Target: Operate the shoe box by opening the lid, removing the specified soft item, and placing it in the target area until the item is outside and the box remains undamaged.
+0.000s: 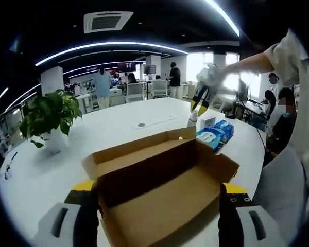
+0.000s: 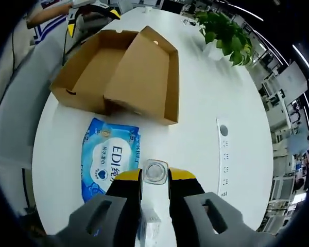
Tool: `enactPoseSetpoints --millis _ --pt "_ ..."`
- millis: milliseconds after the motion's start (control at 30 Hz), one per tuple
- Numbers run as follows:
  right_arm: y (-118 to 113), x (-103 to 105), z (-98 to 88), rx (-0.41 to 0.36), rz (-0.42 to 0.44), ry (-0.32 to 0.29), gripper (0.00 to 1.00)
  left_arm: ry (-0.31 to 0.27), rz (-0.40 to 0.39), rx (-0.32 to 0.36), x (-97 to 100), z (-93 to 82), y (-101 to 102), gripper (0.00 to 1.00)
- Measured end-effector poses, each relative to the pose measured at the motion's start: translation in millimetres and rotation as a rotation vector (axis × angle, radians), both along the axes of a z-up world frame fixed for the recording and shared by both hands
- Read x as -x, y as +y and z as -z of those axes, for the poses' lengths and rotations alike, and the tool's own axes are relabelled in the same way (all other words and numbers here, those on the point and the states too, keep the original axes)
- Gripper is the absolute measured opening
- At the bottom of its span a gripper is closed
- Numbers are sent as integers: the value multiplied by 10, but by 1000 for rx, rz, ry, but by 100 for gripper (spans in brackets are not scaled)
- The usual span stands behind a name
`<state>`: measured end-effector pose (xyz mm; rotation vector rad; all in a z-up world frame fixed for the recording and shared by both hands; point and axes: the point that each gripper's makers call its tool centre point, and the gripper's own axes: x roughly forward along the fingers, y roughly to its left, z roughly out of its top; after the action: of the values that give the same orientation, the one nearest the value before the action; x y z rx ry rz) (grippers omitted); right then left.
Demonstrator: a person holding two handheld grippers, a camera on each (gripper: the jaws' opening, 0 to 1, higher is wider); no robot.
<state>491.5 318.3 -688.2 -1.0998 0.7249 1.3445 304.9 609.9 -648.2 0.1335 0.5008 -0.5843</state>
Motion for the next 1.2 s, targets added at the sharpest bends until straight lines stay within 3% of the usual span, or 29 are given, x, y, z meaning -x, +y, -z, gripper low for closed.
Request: enactPoseSetpoints --millis 467,1067,1200 --pt "19 49 32 3 -9 56 16 31 -36 -4 62 108 119 99" --pt "-43 -112 45 31 -12 1 19 48 -73 -25 86 162 236 96" --pt "-21 -136 33 22 -4 -7 23 49 -113 -44 72 188 344 87"
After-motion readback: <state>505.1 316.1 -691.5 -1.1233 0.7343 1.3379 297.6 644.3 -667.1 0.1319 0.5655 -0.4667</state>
